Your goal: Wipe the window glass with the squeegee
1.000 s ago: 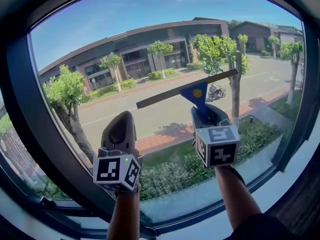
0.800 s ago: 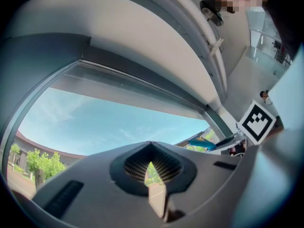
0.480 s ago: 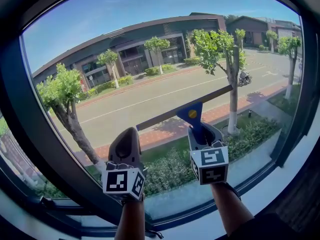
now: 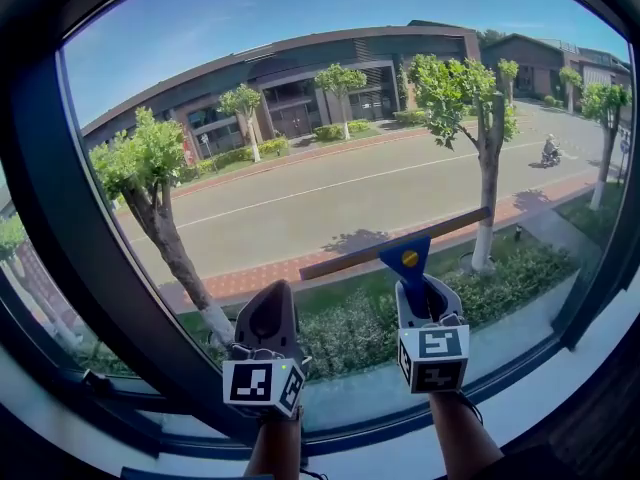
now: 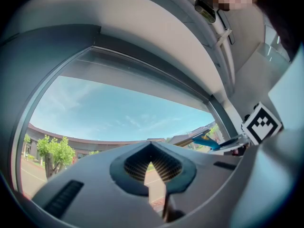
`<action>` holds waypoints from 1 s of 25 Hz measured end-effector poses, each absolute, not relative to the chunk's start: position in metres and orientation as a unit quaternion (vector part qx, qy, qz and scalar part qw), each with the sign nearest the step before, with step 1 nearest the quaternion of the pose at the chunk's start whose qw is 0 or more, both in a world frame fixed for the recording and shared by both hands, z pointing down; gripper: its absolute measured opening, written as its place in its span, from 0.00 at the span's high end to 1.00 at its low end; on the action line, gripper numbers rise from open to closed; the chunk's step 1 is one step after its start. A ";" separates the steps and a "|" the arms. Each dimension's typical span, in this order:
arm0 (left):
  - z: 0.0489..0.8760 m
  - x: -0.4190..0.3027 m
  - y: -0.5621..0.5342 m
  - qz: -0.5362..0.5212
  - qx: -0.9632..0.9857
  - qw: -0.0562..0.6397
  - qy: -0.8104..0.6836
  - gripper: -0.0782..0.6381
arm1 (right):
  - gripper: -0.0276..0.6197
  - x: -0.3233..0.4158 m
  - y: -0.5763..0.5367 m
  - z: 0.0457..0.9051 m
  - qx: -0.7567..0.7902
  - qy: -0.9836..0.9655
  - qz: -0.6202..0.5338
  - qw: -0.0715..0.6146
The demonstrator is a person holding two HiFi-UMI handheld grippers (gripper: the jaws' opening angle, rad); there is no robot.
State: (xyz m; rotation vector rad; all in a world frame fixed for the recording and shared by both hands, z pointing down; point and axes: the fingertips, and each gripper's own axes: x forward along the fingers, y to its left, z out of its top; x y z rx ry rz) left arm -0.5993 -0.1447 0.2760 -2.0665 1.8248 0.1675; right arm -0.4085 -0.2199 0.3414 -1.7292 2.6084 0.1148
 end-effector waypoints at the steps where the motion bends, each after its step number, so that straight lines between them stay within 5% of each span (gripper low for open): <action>1: 0.282 -0.602 -0.144 0.058 -0.732 0.183 0.653 0.89 | 0.76 -0.409 -0.220 0.347 -0.552 0.833 0.033 0.003; 25: 0.336 -0.646 -0.117 0.010 -0.683 0.131 0.718 0.89 | 0.76 -0.412 -0.221 0.391 -0.537 0.843 0.025 -0.024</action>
